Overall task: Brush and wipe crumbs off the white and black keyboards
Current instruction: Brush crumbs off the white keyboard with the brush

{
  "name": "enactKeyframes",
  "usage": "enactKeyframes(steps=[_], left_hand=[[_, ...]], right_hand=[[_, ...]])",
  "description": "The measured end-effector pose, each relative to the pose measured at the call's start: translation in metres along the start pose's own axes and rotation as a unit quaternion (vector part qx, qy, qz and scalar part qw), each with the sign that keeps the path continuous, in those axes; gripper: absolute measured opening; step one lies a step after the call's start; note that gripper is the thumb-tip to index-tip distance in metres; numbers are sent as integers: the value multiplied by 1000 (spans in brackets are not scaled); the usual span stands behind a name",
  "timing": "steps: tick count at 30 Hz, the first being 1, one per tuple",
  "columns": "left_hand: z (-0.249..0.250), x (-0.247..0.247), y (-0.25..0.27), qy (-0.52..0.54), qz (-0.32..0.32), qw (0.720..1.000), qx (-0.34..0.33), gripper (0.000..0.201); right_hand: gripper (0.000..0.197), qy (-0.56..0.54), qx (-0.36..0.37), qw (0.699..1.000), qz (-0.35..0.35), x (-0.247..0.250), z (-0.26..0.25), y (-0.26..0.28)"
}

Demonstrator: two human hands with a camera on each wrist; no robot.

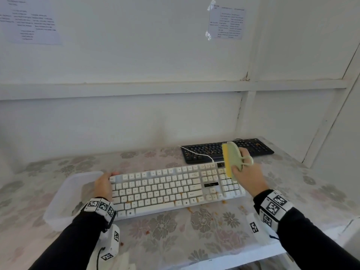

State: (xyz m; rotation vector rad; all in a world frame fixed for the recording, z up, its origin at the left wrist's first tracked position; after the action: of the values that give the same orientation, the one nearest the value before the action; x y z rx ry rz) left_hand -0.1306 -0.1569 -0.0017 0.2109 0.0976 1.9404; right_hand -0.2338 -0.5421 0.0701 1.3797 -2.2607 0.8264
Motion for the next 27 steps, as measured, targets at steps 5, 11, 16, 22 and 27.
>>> enactKeyframes(steps=[5,11,16,22,27], left_hand=[[0,1,-2,-5,6,1000,-2,31],[1,0,1,0,4,1000,5,32],[-1,1,-1,-11,3,1000,-1,32],[2,0,0,-33,5,999,-9,32],[-1,0,-5,-49,5,999,-19,32]], right_hand=[[75,-3,8,998,-67,-14,15,6],[60,34,-80,984,-156,-1,26,13],[57,-12,-13,997,-76,1,13,4],[63,-58,52,993,-87,-27,5,7],[64,-41,1,991,-130,-28,28,16]])
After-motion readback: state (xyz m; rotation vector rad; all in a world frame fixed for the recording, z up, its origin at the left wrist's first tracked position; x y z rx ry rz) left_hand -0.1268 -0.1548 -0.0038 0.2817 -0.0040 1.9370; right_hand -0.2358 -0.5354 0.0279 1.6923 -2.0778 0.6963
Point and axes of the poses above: each hand's wrist, its own y-axis away from the middle knuckle, its own x-axis out of the back of the hand, z = x × y, the point moved 3 cm from there along -y, towards the middle knuckle, and after that the axes turned 11 degrees about -y, right-handed, at the moved point
